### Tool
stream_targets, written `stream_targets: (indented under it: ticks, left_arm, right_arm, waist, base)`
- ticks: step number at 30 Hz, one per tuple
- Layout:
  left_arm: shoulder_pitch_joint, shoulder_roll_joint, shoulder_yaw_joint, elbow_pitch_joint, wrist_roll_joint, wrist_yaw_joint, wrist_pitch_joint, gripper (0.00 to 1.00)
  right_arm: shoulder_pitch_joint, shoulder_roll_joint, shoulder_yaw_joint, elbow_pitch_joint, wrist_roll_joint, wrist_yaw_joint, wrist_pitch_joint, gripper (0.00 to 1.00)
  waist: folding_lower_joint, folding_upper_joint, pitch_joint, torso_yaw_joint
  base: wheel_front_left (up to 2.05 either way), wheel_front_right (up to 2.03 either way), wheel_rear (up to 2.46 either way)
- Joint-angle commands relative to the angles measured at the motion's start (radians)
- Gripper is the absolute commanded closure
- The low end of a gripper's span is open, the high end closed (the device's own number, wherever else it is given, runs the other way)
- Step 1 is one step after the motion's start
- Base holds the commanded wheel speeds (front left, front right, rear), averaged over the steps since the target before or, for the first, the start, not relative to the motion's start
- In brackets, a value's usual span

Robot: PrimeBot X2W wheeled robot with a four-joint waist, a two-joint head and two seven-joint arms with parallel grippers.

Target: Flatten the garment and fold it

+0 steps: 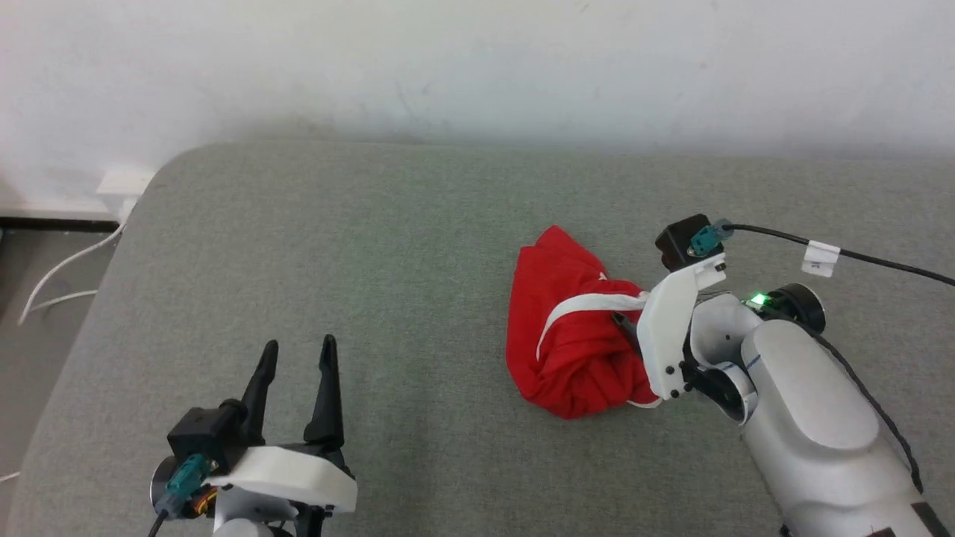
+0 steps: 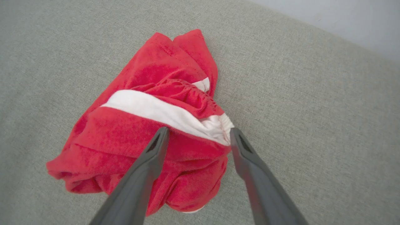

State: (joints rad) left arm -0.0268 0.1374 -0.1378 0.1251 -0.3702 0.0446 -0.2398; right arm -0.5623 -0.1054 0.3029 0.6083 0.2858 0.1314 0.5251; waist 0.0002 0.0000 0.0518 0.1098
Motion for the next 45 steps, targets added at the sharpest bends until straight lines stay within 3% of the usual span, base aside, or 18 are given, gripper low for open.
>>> stream_targets:
  ticks: [1,4,5,7,14,18,22,26,28,32,34,35,40,45]
  left_arm:
    - [-0.018,-0.004,-0.004,0.005,-0.004,-0.008,-0.007,0.00]
    - [-0.028,-0.008,-0.008,0.016,-0.006,-0.013,-0.010,0.00]
    - [-0.030,-0.009,-0.008,0.020,-0.007,-0.014,-0.011,0.00]
    - [-0.033,-0.010,-0.009,0.026,-0.008,-0.017,-0.012,0.00]
    - [-0.036,-0.009,-0.001,0.035,-0.008,-0.015,-0.017,0.00]
    - [-0.032,-0.009,0.001,0.039,-0.008,-0.014,-0.018,0.00]
    - [-0.020,-0.012,0.004,0.037,-0.008,-0.010,-0.019,0.00]
    - [-0.002,-0.020,0.002,0.031,-0.010,-0.003,-0.020,0.00]
    - [0.004,-0.021,0.003,0.030,-0.012,-0.002,-0.020,0.00]
    - [0.009,-0.017,0.010,0.032,-0.015,-0.001,-0.021,0.00]
    - [0.009,-0.016,0.011,0.034,-0.016,0.001,-0.021,0.00]
    - [0.010,-0.016,0.012,0.034,-0.017,0.002,-0.021,0.00]
    - [0.013,-0.007,0.017,0.041,-0.021,0.007,-0.018,0.00]
    - [0.018,0.000,0.018,0.043,-0.024,0.011,-0.012,0.00]
  right_arm:
    - [-0.025,-0.010,0.017,0.022,0.004,-0.001,0.000,0.00]
    - [-0.058,-0.018,0.053,0.082,0.028,-0.001,-0.006,0.02]
    - [-0.067,-0.018,0.065,0.100,0.038,-0.001,-0.013,0.51]
    - [-0.082,-0.019,0.087,0.133,0.059,-0.001,-0.027,1.00]
    - [-0.142,-0.046,0.143,0.136,0.083,-0.001,-0.171,1.00]
    - [-0.151,-0.098,0.094,0.067,0.069,-0.001,-0.267,1.00]
    - [-0.057,-0.164,-0.046,-0.028,0.046,-0.001,-0.295,1.00]
    - [0.163,-0.184,-0.253,-0.148,-0.003,-0.001,-0.274,1.00]
    - [0.293,-0.161,-0.362,-0.216,-0.035,-0.001,-0.247,1.00]
    - [0.527,-0.053,-0.522,-0.355,-0.104,-0.001,-0.185,1.00]
    - [0.605,0.007,-0.561,-0.412,-0.107,-0.001,-0.168,0.49]
    - [0.634,0.023,-0.572,-0.438,-0.113,-0.001,-0.170,0.00]
    - [0.694,0.053,-0.593,-0.563,-0.119,-0.001,-0.290,0.00]
    - [0.704,0.055,-0.557,-0.608,-0.118,-0.001,-0.447,0.00]
  waist:
    - [-0.0002,0.0000,0.020,0.022]
    - [-0.0002,0.0000,0.031,0.029]
    - [-0.0002,0.0000,0.033,0.030]
    - [-0.0002,0.0000,0.039,0.031]
    - [-0.0002,0.0000,0.043,0.010]
    - [-0.0002,0.0000,0.030,-0.010]
    - [-0.0002,0.0000,0.016,-0.030]
    - [-0.0002,0.0000,0.009,-0.046]
    - [-0.0002,0.0000,0.010,-0.055]
    - [-0.0002,0.0000,0.015,-0.076]
    - [-0.0002,0.0000,0.014,-0.085]
    - [-0.0002,0.0000,0.013,-0.090]
    - [-0.0002,0.0000,0.004,-0.114]
    - [-0.0002,0.0000,-0.009,-0.125]
  base:
    - [0.00,0.00,0.00]
    - [0.00,0.00,0.00]
    - [0.00,0.00,0.00]
    - [0.00,0.00,0.00]
    - [0.00,0.00,0.00]
    - [0.00,0.00,0.00]
    - [0.00,0.00,0.00]
    - [0.00,0.00,0.00]
    - [0.00,0.00,0.00]
    - [0.00,0.00,0.00]
    - [0.00,0.00,0.00]
    - [0.00,0.00,0.00]
    - [0.00,0.00,0.00]
    - [0.00,0.00,0.00]
